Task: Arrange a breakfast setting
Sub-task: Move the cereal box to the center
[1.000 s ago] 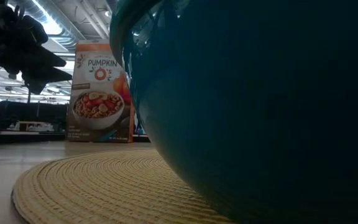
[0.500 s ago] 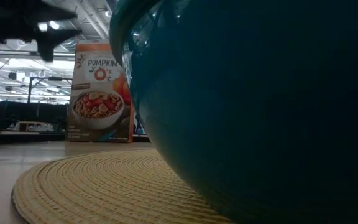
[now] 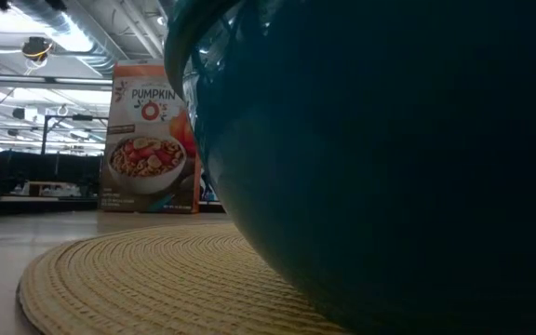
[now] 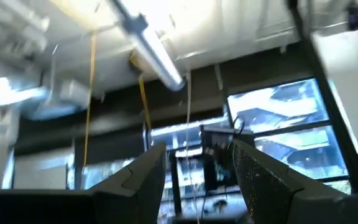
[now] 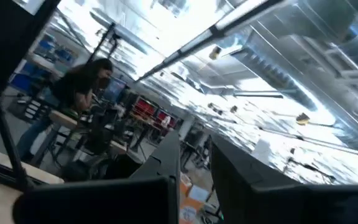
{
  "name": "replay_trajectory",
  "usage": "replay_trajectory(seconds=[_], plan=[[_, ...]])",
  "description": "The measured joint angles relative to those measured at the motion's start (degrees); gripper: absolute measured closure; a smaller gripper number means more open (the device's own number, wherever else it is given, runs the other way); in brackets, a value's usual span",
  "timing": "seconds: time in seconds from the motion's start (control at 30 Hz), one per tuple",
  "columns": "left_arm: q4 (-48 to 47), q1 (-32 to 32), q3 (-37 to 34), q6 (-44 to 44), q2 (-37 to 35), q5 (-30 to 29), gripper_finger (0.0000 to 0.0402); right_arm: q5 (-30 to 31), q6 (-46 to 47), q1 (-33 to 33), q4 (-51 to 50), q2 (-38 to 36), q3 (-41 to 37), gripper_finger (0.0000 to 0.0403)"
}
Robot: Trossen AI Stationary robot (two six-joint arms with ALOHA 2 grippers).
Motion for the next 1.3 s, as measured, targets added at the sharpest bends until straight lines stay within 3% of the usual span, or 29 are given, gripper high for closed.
replay_trajectory(seconds=[0.17,0.23,0.3,0.43,0.53,0.67,0.8,0.93,1.1,1.17,1.3], plan=[[-1.8,0.7,9.5,8.0,15.2,1.9,0.0222,-1.3,-0.8,0.0,4.8,7.6,0.0,0.0346],[-5.1,2.2,15.2,12.3,23.0,0.1,0.0222,-2.5,-0.9,0.0,6.9,11.0,0.0,0.0346],[-9.9,4.4,22.0,15.4,30.4,-2.7,0.0222,0.0,-2.2,0.0,9.9,14.6,0.0,0.0346],[-21.1,11.1,35.5,14.8,40.8,-0.9,0.0222,1.7,2.3,-0.1,11.9,21.2,0.0,0.0346],[-27.7,17.2,44.8,10.3,46.6,0.8,0.0222,-4.1,2.1,0.0,16.3,24.4,-0.1,0.0346],[-41.7,27.8,56.1,4.5,52.6,-3.4,0.0222,-13.9,2.1,2.7,25.1,27.7,0.0,0.0346],[-55.4,35.9,65.0,3.0,56.6,-10.9,0.0222,-17.4,-3.6,8.3,28.1,28.7,0.0,0.0346],[-66.8,38.4,71.5,-1.3,59.3,-15.6,0.0222,-16.3,-14.8,13.7,26.2,29.6,0.0,0.0346],[-76.5,39.9,74.3,-5.9,60.4,-29.8,0.0222,-15.9,-18.5,16.6,26.5,29.5,0.0,0.0346],[-77.4,40.4,74.4,-6.2,61.0,-29.5,0.0222,-15.8,-18.8,16.6,26.1,29.6,0.0,0.0346],[-78.2,42.4,74.4,-5.4,63.5,-21.9,0.0222,-14.9,-19.0,16.5,26.2,29.5,0.0,0.0346]])
